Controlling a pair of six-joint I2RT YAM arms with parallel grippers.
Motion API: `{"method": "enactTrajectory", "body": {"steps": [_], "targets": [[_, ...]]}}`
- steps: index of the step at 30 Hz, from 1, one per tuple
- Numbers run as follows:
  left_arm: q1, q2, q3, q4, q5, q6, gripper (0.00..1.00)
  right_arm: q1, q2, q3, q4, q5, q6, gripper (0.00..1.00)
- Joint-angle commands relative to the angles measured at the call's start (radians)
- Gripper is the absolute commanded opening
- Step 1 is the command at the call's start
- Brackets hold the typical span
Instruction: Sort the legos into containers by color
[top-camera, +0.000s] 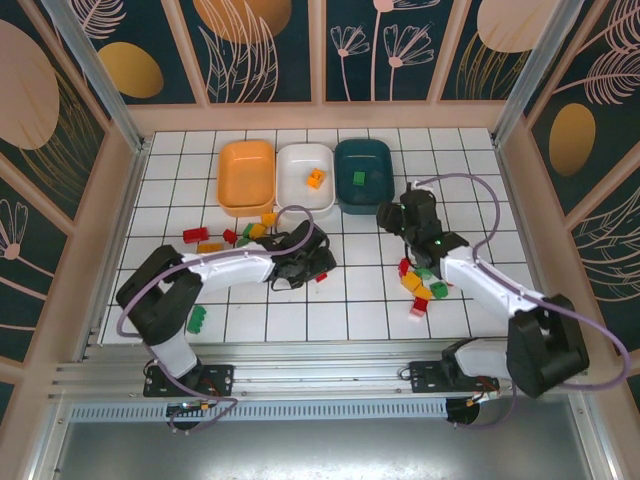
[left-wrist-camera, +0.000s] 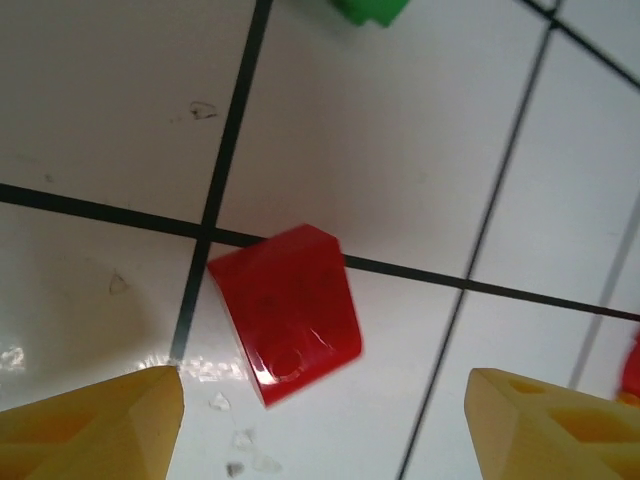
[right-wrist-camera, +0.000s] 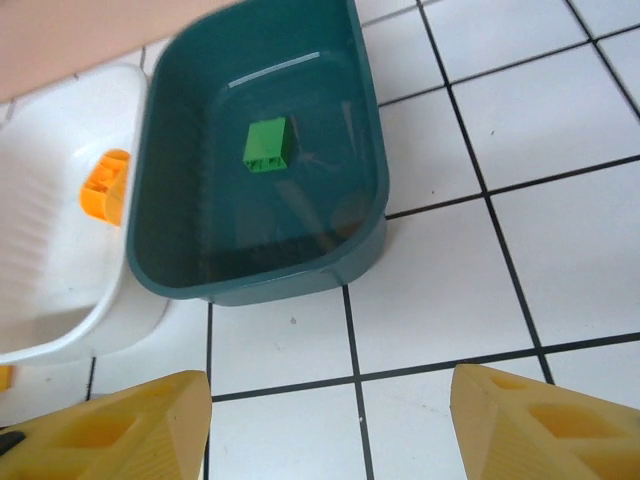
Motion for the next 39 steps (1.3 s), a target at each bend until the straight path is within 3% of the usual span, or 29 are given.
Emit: {"method": "enactTrajectory", "body": {"steps": [1, 5, 10, 18, 23, 30, 39], "targets": [[-0.002, 0.076, 0.074, -0.114, -0.018, -0.032, 0.71, -0.010, -0.099, -0.038, -0.008, 0.039, 0.026, 0.65], [-0.002, 0.133, 0.131, -0.164, -0.065, -0.029, 0.62, -0.011, -0.189, -0.084, -0.022, 0.046, 0.029, 0.66], [0.000, 0.172, 0.181, -0.211, -0.132, -0.027, 0.59, -0.011, -0.247, -0.122, -0.033, 0.040, 0.032, 0.65], [-0.001, 0.270, 0.260, -0.258, -0.127, 0.014, 0.46, -0.013, -0.295, -0.146, -0.039, 0.027, 0.031, 0.65], [0.000, 0.267, 0.247, -0.252, -0.147, 0.024, 0.41, -0.013, -0.326, -0.154, -0.049, 0.022, 0.027, 0.65], [0.000, 0.239, 0.248, -0.241, -0.197, 0.077, 0.27, -0.014, -0.351, -0.150, -0.069, 0.023, 0.023, 0.65], [-0.002, 0.114, 0.271, -0.268, -0.261, 0.158, 0.23, -0.015, -0.336, -0.159, -0.049, 0.011, 0.035, 0.65]]}}
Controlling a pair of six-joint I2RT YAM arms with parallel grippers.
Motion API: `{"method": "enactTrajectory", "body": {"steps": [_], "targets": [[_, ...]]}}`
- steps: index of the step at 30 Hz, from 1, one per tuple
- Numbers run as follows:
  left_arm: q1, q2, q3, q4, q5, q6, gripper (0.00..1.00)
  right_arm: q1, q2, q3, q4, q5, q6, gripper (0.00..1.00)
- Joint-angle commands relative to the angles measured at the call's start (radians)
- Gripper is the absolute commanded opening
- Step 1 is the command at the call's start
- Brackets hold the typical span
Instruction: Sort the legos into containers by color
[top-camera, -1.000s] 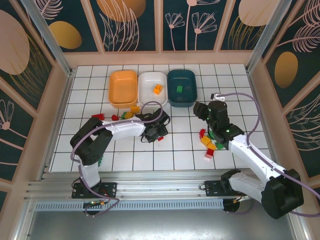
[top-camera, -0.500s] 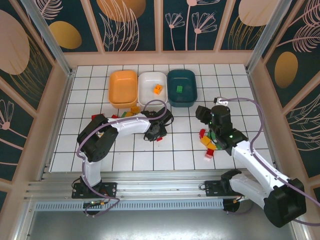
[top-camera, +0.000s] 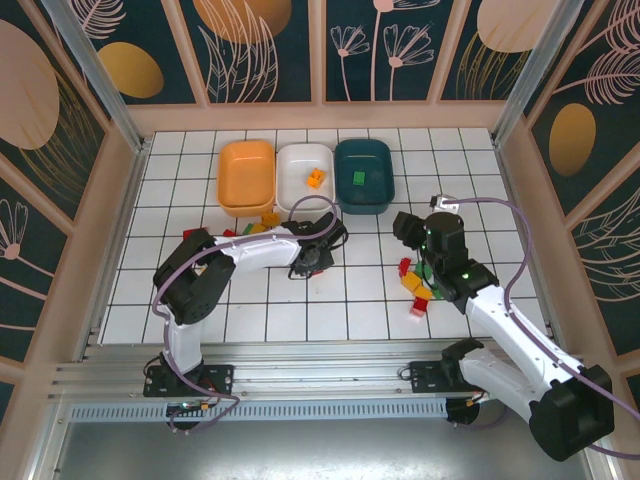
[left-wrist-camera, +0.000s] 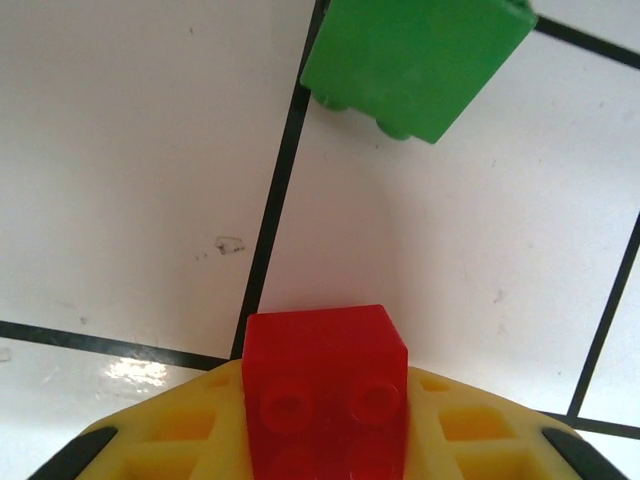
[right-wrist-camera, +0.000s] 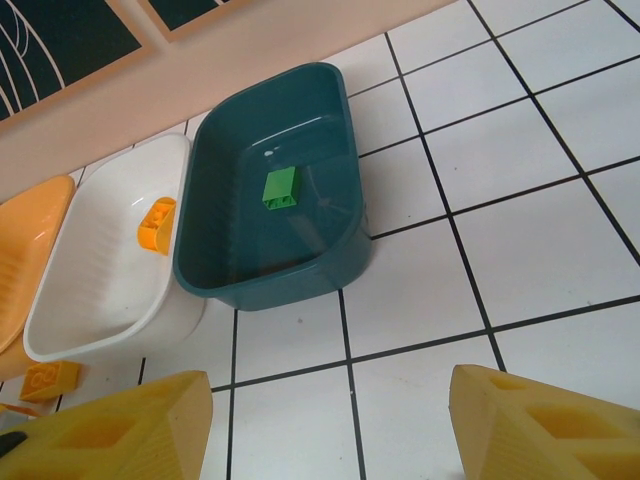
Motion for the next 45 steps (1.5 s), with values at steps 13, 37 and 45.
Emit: {"method": "enactTrajectory", "body": {"steps": [13, 37, 45], "targets": [[0.314, -0.158, 0.217, -0.053, -0.183, 0.321, 0.24, -0.036, 0.095, -0.066, 0.040, -0.015, 0.038, 0.64], [0.598, 0.133, 0.437, 0.016, -0.037, 0.478, 0.75, 0.091, 0.116, -0.023, 0.031, -0.029, 0.068, 0.69], [0.598, -0.289, 0.034, 0.228, -0.004, 0.393, 0.81, 0.329, 0.465, 0.144, 0.129, 0.077, 0.120, 0.74]]}}
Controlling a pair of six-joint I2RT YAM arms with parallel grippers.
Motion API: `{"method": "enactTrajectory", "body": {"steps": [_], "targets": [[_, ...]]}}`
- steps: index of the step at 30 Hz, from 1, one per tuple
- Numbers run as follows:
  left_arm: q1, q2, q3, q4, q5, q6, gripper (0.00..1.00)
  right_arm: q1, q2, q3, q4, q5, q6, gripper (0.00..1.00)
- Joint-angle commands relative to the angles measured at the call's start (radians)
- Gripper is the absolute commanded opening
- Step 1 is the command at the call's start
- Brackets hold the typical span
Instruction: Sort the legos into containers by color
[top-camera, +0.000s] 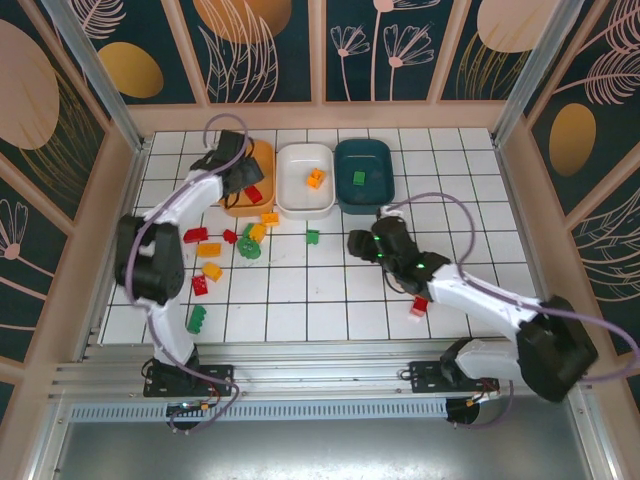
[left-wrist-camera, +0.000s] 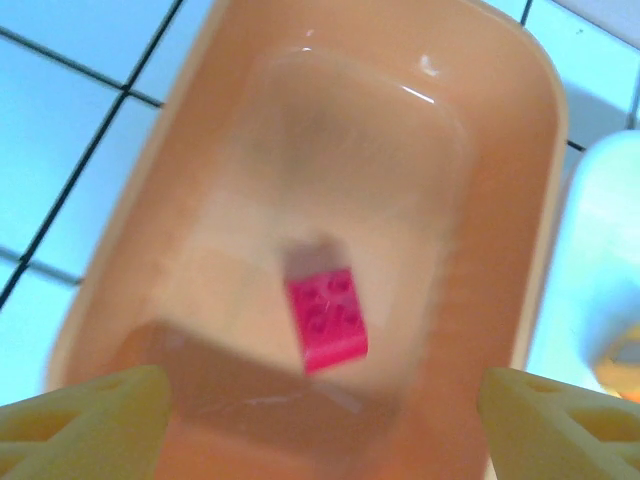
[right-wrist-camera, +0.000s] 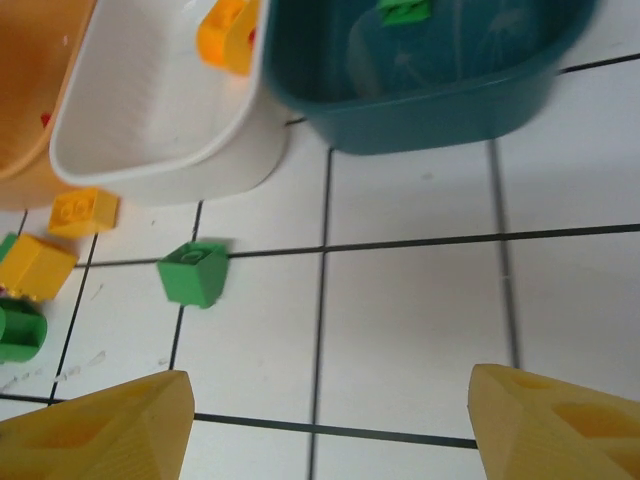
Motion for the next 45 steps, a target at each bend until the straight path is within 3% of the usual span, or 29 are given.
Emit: {"method": "enactTrajectory", "body": {"steps": [1, 4, 10, 16, 24, 26, 32, 36, 45], "targets": [[0.005, -0.277, -0.248, 0.186, 0.021, -0.065, 0.87, 0.058, 0.162, 0.100, 0.067, 0.072, 0.033, 0.75], [0.004, -0.502, -0.521, 0.314, 0.017, -0.116, 0.99, 0.101, 0.331, 0.216, 0.067, 0.084, 0.013, 0.76], [0.005, -0.846, -0.847, 0.379, 0.030, -0.183, 0.98, 0.111, 0.553, 0.375, 0.083, 0.096, -0.025, 0.76], [0.005, -1.020, -1.019, 0.419, 0.034, -0.217, 0.99, 0.110, 0.690, 0.482, 0.072, 0.039, -0.027, 0.77], [0.005, -1.016, -1.030, 0.450, 0.048, -0.215, 0.99, 0.129, 0.784, 0.551, 0.059, 0.095, 0.007, 0.74], [0.004, -0.997, -1.023, 0.451, 0.055, -0.213, 0.99, 0.133, 0.800, 0.563, 0.052, 0.127, 0.015, 0.69], [0.005, -0.969, -1.009, 0.444, 0.078, -0.206, 0.99, 0.140, 0.803, 0.562, 0.040, 0.184, 0.025, 0.40], [0.004, -0.979, -1.006, 0.445, 0.079, -0.205, 0.98, 0.165, 0.736, 0.518, 0.046, 0.226, 0.008, 0.31], [0.004, -0.942, -1.032, 0.540, 0.210, -0.206, 0.98, 0.142, 0.449, 0.426, 0.019, 0.180, -0.059, 0.31]]}}
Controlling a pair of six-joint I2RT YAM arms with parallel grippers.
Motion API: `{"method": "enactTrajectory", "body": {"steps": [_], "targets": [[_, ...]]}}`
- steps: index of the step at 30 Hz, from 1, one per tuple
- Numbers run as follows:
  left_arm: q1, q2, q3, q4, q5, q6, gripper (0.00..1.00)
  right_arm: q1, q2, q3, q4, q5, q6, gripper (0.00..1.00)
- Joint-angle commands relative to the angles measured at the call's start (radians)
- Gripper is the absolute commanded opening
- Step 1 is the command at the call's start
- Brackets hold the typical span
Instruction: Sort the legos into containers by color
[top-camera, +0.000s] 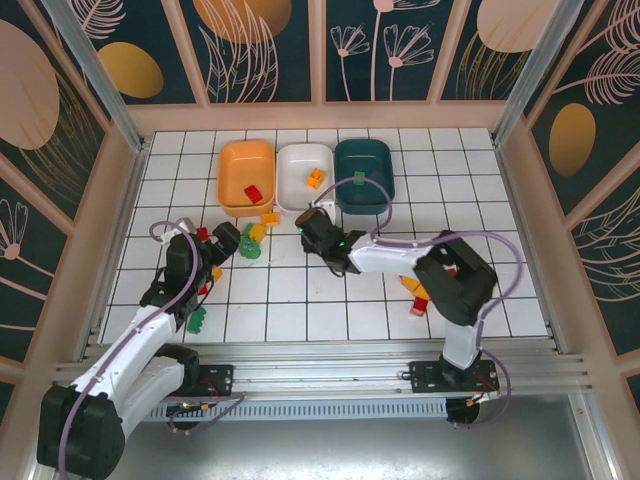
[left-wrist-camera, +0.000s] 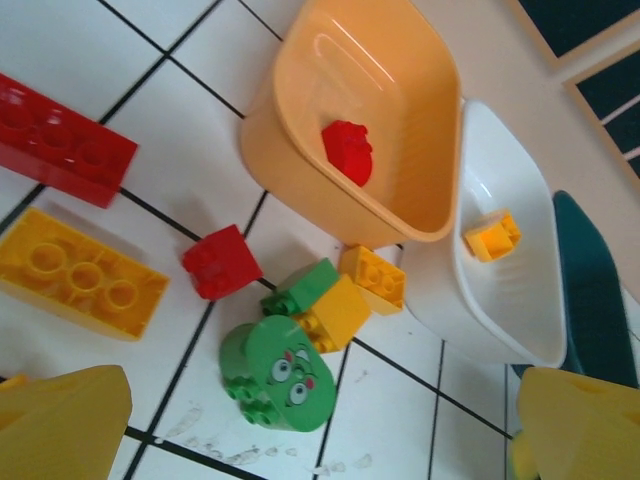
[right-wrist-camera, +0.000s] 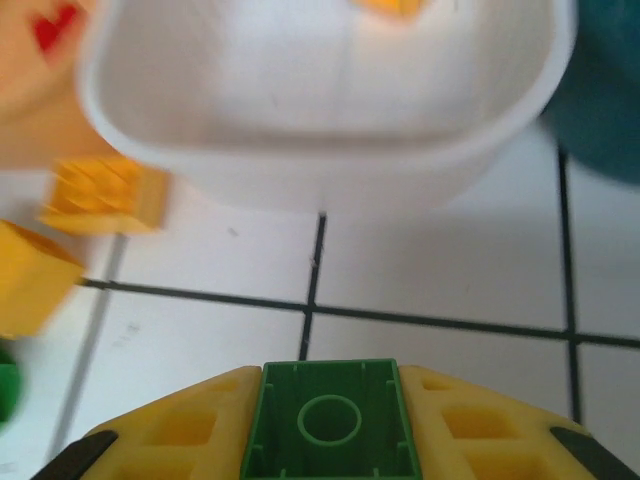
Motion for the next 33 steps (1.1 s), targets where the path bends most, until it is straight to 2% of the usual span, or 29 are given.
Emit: {"method": "enactTrajectory", "body": {"steps": [1, 5, 10, 15, 18, 23, 24, 28, 33], "targets": [[0.004, 0.040, -0.006, 0.102, 0.115, 0.010, 0.99, -0.052, -0.117, 0.000, -0.011, 0.012, -0.060, 0.31], [-0.001, 0.143, 0.012, 0.141, 0.250, 0.052, 0.92, -0.196, -0.109, 0.051, -0.046, -0.056, -0.140, 0.32], [-0.049, 0.222, 0.113, 0.015, 0.214, 0.145, 0.90, -0.379, 0.046, 0.200, -0.102, -0.182, -0.221, 0.32], [-0.107, 0.278, 0.168, -0.021, 0.240, 0.169, 0.89, -0.471, 0.197, 0.345, -0.168, -0.235, -0.232, 0.33], [-0.130, 0.285, 0.164, -0.014, 0.242, 0.161, 0.89, -0.494, 0.241, 0.397, -0.195, -0.250, -0.236, 0.36], [-0.143, 0.298, 0.180, -0.022, 0.258, 0.166, 0.89, -0.498, 0.249, 0.450, -0.235, -0.225, -0.251, 0.59], [-0.145, 0.300, 0.186, -0.026, 0.262, 0.167, 0.89, -0.497, 0.241, 0.453, -0.240, -0.219, -0.255, 0.61], [-0.162, 0.295, 0.207, -0.022, 0.279, 0.163, 0.90, -0.492, 0.157, 0.417, -0.232, -0.178, -0.258, 0.62], [-0.176, 0.302, 0.209, -0.004, 0.258, 0.149, 0.90, -0.452, -0.069, 0.205, -0.157, -0.122, -0.238, 0.61]]}}
